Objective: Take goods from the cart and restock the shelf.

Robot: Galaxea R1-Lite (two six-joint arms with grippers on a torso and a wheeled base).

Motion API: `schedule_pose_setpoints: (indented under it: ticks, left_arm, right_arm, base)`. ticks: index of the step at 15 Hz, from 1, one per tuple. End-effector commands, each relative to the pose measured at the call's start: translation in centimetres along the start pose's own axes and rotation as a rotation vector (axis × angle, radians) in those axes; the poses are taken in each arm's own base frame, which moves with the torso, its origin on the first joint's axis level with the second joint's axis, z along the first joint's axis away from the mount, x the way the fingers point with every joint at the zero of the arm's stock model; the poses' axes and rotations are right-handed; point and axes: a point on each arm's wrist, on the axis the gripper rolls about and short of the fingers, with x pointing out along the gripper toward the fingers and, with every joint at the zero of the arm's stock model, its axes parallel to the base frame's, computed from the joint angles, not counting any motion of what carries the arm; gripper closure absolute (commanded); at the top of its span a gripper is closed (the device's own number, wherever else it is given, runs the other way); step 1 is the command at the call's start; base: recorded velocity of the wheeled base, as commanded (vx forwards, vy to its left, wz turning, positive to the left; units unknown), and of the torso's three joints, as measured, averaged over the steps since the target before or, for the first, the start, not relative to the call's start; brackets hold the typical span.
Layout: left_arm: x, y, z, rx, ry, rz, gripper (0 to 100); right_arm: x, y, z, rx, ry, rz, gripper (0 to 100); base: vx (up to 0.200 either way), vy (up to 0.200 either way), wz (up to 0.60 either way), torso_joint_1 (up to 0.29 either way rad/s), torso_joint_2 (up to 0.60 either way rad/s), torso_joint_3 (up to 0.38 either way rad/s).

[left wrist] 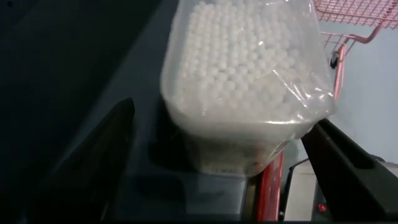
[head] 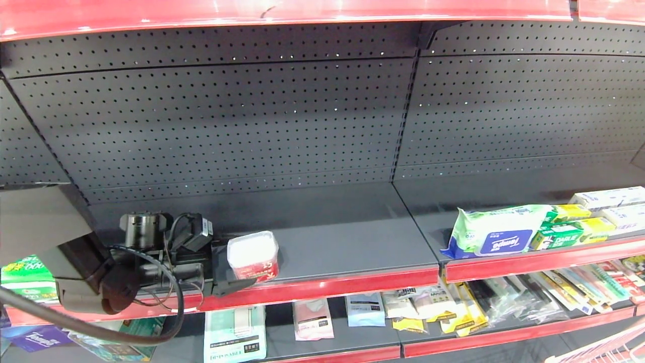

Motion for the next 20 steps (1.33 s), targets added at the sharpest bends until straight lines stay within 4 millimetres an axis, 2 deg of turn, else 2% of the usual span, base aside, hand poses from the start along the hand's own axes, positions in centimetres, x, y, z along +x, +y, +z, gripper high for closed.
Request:
schedule_pose_setpoints:
  ticks: [1,3,8,11,16,20]
  left_arm:
    - [-1.2,0.2,0.5,0.007,-0.005,0.036,0]
    - [-2.2,-0.2,0.5,-0.007,0.004,0.055,0]
    - [-4.4,-1.1,3.6,-0.013,-0.033,0.099,0]
    - [-6.2,-0.9,4.9,0.040,-0.056,0.163,0]
    - [-8.0,-1.0,6.4,0.132,-0.116,0.251,0]
    - [-9.4,-0.7,7.9,0.107,-0.194,0.378,0]
  right_arm:
    - [0.1,0.0,-0.2,-0.001,0.008,0.002,100]
    - [0.1,0.1,-0.3,0.004,0.009,0.002,100]
    - [0.1,0.1,-0.3,0.005,0.009,0.004,100]
    - [0.1,0.1,-0.3,0.005,0.009,0.002,100]
    - [0.1,0.1,-0.3,0.014,0.011,0.003,100]
    - [0.1,0.1,-0.3,0.019,0.009,0.002,100]
  base:
    - [0.000,0.000,0.00,0.000,0.00,0.000]
    - [0.000,0.000,0.00,0.000,0.00,0.000]
    - [0.000,0.000,0.00,0.000,0.00,0.000]
    - [0.000,0.000,0.00,0.000,0.00,0.000]
    - [0.000,0.000,0.00,0.000,0.00,0.000]
    - [0.000,0.000,0.00,0.000,0.00,0.000]
